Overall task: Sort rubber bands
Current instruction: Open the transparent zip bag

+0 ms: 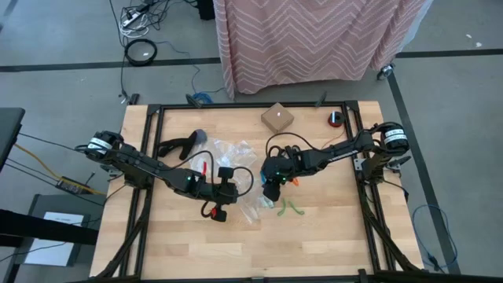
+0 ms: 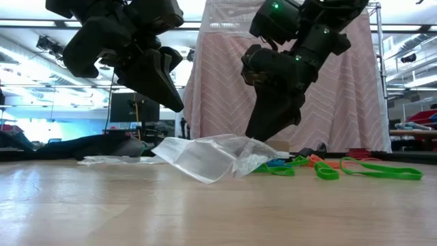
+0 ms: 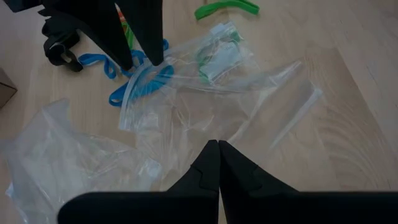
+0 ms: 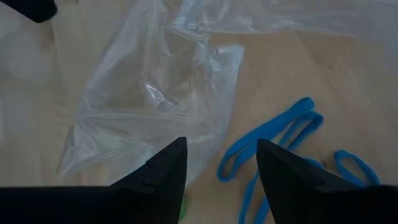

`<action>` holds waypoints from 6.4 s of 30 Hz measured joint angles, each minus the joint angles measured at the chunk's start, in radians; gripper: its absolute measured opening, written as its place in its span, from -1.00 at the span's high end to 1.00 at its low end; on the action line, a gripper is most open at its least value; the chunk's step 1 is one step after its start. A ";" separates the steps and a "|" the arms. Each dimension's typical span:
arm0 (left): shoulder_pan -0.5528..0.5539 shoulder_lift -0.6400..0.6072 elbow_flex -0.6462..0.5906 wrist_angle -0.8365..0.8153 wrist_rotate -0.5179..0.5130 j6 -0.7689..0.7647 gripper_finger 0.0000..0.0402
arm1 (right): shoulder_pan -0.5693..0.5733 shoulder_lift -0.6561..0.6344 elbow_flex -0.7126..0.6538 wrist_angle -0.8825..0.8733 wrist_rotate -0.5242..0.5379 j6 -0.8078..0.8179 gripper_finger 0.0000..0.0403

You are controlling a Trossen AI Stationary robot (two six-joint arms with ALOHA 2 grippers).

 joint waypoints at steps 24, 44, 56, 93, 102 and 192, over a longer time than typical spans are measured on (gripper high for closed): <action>0.000 0.000 0.000 0.000 -0.001 0.018 0.97 | -0.011 0.084 0.000 0.071 -0.038 -0.075 0.70; 0.064 -0.014 0.000 0.041 -0.108 0.025 0.97 | 0.129 0.055 0.224 -0.204 0.303 -0.259 1.00; 0.196 -0.326 0.000 0.065 0.024 0.018 0.96 | 0.305 0.055 0.346 -0.511 0.795 -0.220 1.00; 0.321 -0.339 -0.102 0.354 0.322 0.028 0.64 | 0.305 0.056 0.406 -0.378 1.031 -0.363 1.00; 0.321 -0.318 -0.101 0.318 0.270 0.054 0.64 | 0.305 0.056 0.406 -0.312 1.030 -0.429 1.00; 0.337 -0.334 -0.310 0.830 0.474 -0.198 1.00 | 0.453 -0.110 0.405 -0.745 1.099 0.123 1.00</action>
